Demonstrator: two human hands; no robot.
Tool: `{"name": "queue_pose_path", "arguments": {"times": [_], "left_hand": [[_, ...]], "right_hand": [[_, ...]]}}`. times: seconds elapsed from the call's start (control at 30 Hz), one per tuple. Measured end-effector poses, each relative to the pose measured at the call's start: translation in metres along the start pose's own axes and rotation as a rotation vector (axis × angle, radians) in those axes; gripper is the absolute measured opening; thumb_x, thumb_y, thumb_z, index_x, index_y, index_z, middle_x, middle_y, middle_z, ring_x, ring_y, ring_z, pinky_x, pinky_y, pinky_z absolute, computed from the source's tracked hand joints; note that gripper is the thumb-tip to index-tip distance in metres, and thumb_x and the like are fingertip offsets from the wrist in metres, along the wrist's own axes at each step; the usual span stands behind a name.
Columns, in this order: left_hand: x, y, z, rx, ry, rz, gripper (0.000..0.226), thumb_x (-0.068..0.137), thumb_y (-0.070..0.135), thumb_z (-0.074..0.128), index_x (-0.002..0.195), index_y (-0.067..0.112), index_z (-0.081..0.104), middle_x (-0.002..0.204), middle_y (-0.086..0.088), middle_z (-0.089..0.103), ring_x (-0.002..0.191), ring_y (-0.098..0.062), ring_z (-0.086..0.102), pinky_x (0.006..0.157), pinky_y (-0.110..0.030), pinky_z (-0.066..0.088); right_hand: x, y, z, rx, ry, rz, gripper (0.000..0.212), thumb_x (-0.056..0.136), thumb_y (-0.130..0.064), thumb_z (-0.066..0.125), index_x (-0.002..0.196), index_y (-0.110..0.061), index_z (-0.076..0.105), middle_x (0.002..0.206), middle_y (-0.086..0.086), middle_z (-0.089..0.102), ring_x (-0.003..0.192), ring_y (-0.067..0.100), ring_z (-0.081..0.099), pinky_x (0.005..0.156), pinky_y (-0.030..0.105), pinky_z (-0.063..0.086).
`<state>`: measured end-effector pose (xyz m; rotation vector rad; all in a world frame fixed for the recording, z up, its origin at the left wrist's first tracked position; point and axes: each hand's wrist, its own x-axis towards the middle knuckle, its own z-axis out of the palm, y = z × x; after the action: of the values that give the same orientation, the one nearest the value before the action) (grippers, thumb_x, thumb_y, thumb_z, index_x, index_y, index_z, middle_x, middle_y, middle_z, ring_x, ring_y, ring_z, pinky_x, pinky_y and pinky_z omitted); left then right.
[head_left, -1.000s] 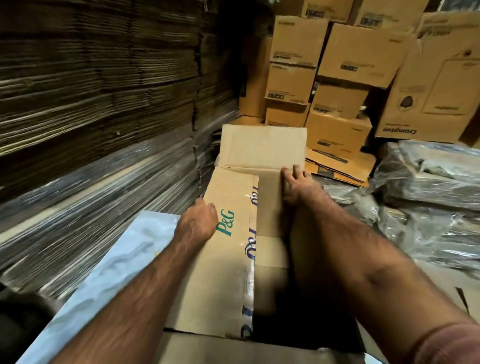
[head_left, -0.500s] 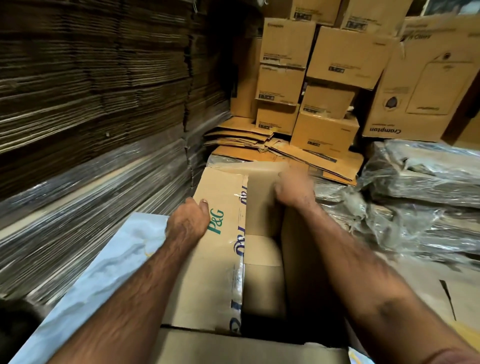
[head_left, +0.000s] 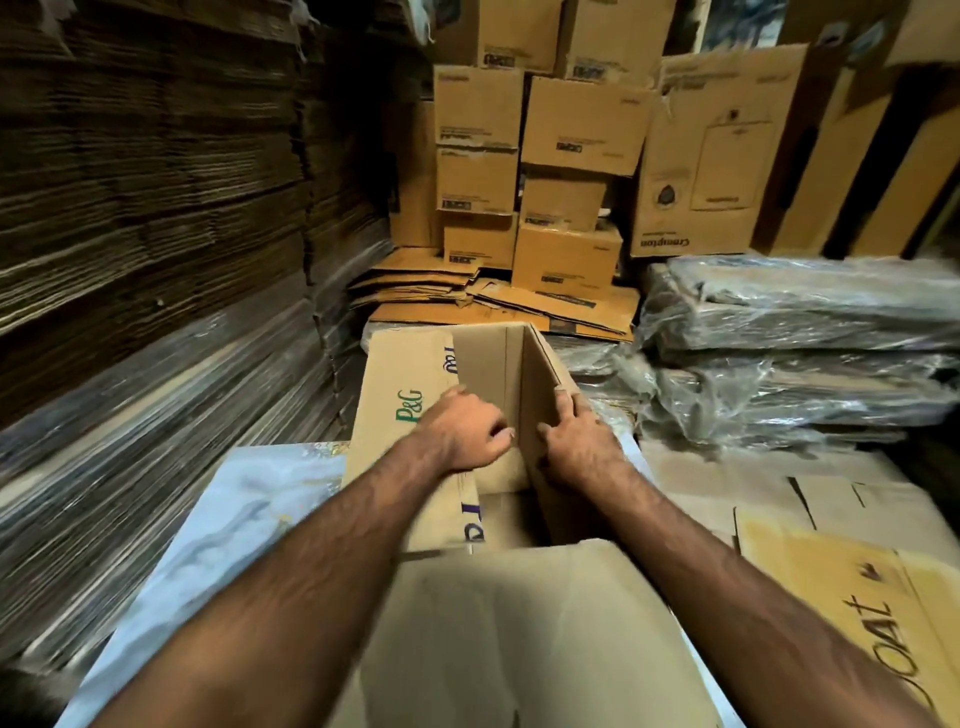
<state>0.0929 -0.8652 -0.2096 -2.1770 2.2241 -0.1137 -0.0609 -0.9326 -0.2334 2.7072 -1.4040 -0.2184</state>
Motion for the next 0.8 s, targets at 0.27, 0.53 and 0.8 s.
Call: {"name": "queue_pose_path", "arguments": {"times": [0.27,0.53,0.8], "left_hand": [[-0.014,0.074,-0.037,0.443,-0.45,-0.385,0.05,0.096,0.034,0.055,0.142,0.015,0.049,0.151,-0.013,0.043,0.144,-0.038,0.03,0.115,-0.068,0.006],[-0.049,0.001,-0.112,0.346,-0.5,-0.557,0.068,0.098,0.065,0.03,0.153,0.025,0.03,0.158,-0.004,0.032,0.149,-0.035,0.016,0.112,-0.073,0.002],[-0.125,-0.067,-0.045,-0.455,-0.617,-0.807,0.064,0.1,0.054,0.041,0.144,0.007,0.044,0.143,-0.021,0.05,0.12,-0.032,0.055,0.108,-0.046,0.039]], "right_hand": [[-0.015,0.003,0.002,-0.002,0.04,-0.018,0.048,0.098,-0.039,0.047,0.143,-0.023,0.047,0.164,0.012,0.007,0.15,0.038,0.005,0.109,0.053,0.038],[-0.015,0.003,0.005,0.031,0.066,-0.009,0.05,0.096,-0.04,0.05,0.143,-0.024,0.047,0.163,0.01,0.014,0.15,0.034,0.009,0.108,0.053,0.042],[-0.012,0.013,0.003,0.596,0.329,0.248,0.054,0.094,-0.029,0.057,0.143,-0.013,0.04,0.141,0.019,0.039,0.119,0.035,0.053,0.095,0.045,0.049]]}}
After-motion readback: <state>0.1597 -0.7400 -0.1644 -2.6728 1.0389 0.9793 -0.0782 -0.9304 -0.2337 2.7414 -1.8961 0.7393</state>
